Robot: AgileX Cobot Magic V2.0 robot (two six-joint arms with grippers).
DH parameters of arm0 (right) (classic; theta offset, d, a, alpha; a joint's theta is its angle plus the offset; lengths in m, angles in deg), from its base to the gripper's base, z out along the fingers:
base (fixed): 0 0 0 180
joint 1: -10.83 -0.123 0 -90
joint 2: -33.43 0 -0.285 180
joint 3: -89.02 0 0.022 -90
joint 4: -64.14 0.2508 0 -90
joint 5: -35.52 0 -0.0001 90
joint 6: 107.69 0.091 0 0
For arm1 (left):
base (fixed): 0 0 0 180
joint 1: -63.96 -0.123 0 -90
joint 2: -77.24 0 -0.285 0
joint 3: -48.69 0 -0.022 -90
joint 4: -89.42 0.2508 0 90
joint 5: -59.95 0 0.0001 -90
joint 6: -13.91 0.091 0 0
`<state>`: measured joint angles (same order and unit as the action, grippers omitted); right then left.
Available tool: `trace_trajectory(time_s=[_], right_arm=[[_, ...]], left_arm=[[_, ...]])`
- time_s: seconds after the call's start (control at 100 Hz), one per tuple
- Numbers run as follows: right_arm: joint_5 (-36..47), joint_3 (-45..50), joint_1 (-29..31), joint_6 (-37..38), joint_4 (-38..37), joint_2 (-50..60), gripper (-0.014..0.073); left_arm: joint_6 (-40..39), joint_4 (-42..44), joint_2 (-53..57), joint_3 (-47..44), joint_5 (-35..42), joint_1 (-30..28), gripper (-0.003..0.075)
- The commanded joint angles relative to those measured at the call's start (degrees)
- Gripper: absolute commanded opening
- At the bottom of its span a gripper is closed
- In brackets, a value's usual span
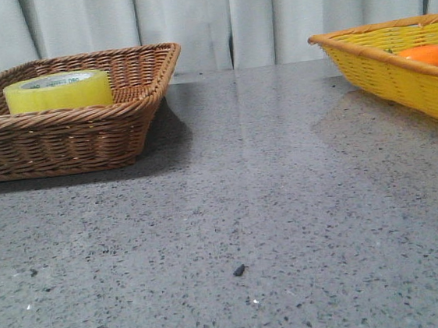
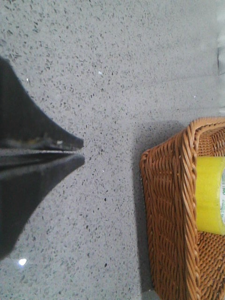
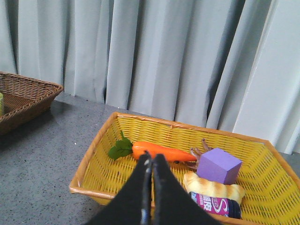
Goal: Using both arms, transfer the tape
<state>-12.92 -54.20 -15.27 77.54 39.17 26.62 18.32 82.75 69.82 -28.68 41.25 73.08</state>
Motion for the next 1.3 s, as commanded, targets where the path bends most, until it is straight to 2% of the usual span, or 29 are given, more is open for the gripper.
trace_trajectory(time_s=[0.0, 0.4, 0.57, 0.64, 0.73, 0.83, 0.92, 0.98, 1.13, 1.29], right_arm=[[4.0, -0.9, 0.2, -0.3, -1.8, 0.2, -0.0066], [3.9, -0.6, 0.2, -0.3, -1.8, 0.2, -0.0066], [7.4, 7.2, 1.6, -0.3, -3.8, 0.2, -0.0066], [11.4, 12.6, 4.0, -0.3, -3.8, 0.2, -0.0066], [21.6, 20.4, 8.8, -0.3, -2.2, 0.2, -0.0066], [31.6, 29.3, 15.1, -0.3, 6.2, 0.2, -0.0066], [36.9, 35.5, 20.7, -0.3, 12.9, 0.2, -0.0066], [39.4, 38.1, 23.5, -0.3, 14.6, 0.2, -0.0066], [40.4, 42.4, 26.0, -0.3, 14.7, 0.8, -0.0066], [30.4, 42.2, 26.0, -0.3, 14.9, 0.8, -0.0066]], left_arm=[[-0.2, -0.9, 1.7, -0.6, 3.1, -0.2, -0.0021], [-0.2, -0.9, 1.7, -0.6, 3.1, -0.2, -0.0021], [-0.2, -0.9, 1.7, -0.6, 3.1, -0.2, -0.0021], [-0.2, -0.9, 1.7, -0.6, 3.1, -0.2, -0.0021], [-0.2, -0.9, 1.7, -0.6, 3.1, -0.2, -0.0021], [-0.2, -0.9, 1.7, -0.6, 3.1, -0.2, -0.0021], [-0.2, -0.9, 1.7, -0.6, 3.1, -0.2, -0.0021], [-0.2, -0.9, 1.7, -0.6, 3.1, -0.2, -0.0021], [-0.2, -0.9, 1.7, -0.6, 3.1, -0.2, -0.0021], [-0.2, -0.9, 1.7, -0.6, 3.1, -0.2, -0.0021]])
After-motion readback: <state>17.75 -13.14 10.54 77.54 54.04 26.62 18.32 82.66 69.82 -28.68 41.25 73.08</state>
